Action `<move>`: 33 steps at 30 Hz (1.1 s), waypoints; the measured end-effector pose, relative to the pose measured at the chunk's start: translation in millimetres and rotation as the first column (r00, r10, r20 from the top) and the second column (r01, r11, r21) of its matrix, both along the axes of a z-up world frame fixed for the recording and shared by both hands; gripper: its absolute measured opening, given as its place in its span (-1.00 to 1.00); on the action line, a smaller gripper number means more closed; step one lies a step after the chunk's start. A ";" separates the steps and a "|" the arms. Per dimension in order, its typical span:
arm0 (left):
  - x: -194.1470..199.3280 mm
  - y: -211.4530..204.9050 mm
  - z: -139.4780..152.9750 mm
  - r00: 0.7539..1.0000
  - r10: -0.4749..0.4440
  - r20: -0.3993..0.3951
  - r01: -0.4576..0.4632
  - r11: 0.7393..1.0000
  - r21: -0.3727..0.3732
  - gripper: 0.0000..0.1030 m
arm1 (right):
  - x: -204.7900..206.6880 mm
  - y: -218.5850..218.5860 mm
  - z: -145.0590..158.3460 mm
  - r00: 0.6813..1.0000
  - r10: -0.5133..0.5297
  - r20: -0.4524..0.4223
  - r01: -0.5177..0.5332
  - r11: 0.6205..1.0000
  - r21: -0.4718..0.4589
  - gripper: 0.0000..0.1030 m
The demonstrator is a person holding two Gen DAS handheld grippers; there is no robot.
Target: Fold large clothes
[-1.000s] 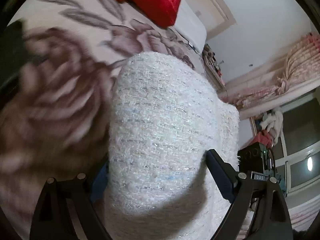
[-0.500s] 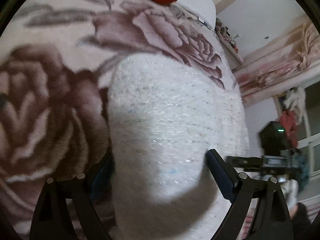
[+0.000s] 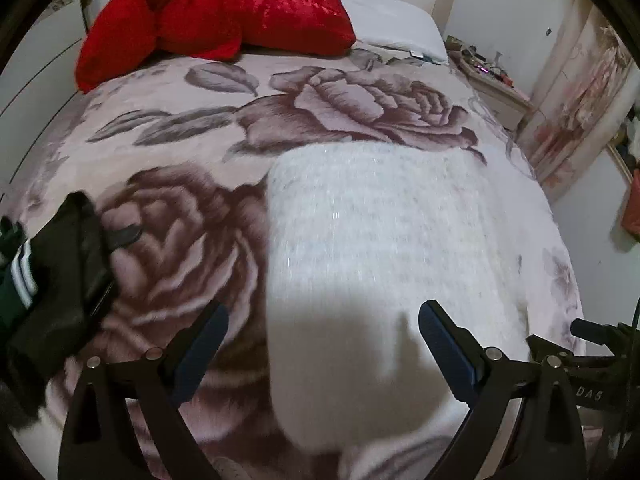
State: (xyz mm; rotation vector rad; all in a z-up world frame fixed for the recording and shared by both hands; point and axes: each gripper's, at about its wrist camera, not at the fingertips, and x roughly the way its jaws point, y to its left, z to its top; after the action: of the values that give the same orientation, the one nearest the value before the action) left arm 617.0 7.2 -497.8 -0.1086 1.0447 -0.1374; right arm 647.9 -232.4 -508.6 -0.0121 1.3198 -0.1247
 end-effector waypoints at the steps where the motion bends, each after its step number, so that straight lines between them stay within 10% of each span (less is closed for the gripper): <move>1: -7.6 -1.0 4.7 1.000 0.006 0.000 -0.006 1.000 -0.001 0.89 | -8.6 4.1 3.6 1.000 -0.004 0.003 0.004 1.000 -0.013 0.81; 14: -128.5 -14.4 131.7 0.993 0.058 0.098 -0.060 0.998 0.018 0.89 | -145.4 12.9 149.7 0.992 -0.021 0.128 0.032 0.996 -0.087 0.81; 33: -322.9 -28.7 366.3 0.952 0.096 0.291 -0.116 0.992 0.053 0.89 | -372.2 30.1 444.2 0.915 0.005 0.404 0.040 0.994 -0.103 0.81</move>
State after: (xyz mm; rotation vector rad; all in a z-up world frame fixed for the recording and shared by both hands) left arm 294.2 -21.6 -131.5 -0.0783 0.7497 -0.0178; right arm 275.7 -202.2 -64.4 -0.0643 0.8973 -0.2035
